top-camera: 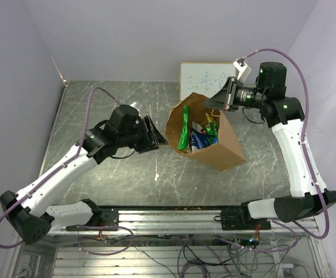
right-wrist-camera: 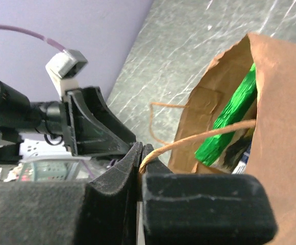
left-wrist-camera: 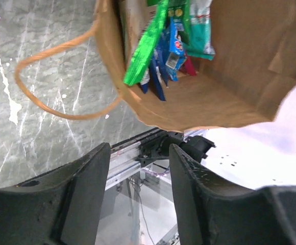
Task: Take the snacks out of the paper bag
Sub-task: Adjust the paper bag at the center of the board.
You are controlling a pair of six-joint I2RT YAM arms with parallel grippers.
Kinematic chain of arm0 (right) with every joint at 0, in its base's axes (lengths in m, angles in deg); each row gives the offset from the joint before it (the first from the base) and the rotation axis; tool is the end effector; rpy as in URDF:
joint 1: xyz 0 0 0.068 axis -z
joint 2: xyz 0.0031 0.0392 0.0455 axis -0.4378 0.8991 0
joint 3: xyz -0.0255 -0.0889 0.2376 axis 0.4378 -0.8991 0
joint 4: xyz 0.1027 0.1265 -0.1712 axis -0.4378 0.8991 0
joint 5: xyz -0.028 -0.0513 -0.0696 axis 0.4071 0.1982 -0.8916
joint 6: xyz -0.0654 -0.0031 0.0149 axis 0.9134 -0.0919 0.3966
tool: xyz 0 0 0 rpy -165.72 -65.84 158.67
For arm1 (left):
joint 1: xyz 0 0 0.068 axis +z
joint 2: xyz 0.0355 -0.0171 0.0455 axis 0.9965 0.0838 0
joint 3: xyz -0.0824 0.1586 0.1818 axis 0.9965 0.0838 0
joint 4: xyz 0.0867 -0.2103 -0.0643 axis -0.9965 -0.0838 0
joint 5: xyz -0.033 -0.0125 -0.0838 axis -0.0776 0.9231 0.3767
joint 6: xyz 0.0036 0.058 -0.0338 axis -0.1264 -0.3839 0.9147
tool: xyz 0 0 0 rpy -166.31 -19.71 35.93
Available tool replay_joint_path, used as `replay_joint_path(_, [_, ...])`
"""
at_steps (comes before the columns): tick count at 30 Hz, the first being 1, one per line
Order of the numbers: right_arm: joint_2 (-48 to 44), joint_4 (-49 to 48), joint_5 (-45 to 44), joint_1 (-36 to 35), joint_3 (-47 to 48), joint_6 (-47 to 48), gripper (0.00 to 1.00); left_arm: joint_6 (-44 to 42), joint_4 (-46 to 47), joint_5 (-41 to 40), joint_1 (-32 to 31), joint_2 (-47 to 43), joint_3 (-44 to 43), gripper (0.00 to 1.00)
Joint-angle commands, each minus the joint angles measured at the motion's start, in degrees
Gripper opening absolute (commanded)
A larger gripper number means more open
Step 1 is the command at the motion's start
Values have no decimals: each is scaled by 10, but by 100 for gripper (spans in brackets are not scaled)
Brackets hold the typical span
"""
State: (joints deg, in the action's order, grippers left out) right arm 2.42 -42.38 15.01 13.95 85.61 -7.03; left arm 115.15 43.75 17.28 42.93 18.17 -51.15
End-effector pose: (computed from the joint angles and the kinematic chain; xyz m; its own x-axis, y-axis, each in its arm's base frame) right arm 0.2422 0.0895 0.4278 -0.7444 0.1776 -0.6437 -0.4628 0.5578 0.6890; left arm 0.1728 -0.1674 0.3282 -0.8652 -0.3771 -0.3303 -0.0022 0.6617 -0.7497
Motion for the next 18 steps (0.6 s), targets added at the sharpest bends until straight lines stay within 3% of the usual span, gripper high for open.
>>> replay_joint_path(1, [-30, -60, 84, -5, -45, -83, 0, -70, -90, -26, -3, -15, -101, 63])
replay_joint_path(5, [-40, -91, 91, -10, -78, -116, 0, -130, -126, -4, -4, 39, -167, 74])
replay_joint_path(10, [-48, -115, 82, -33, -101, -103, 0, -170, -51, 34, -4, 81, -146, 71])
replay_joint_path(13, [-53, -105, 56, -52, -99, -96, 0, -177, -36, 2, -2, 89, -139, 74])
replay_joint_path(18, [-52, -67, 3, -60, -68, -82, 0, -225, -144, -80, 18, 111, -197, 81])
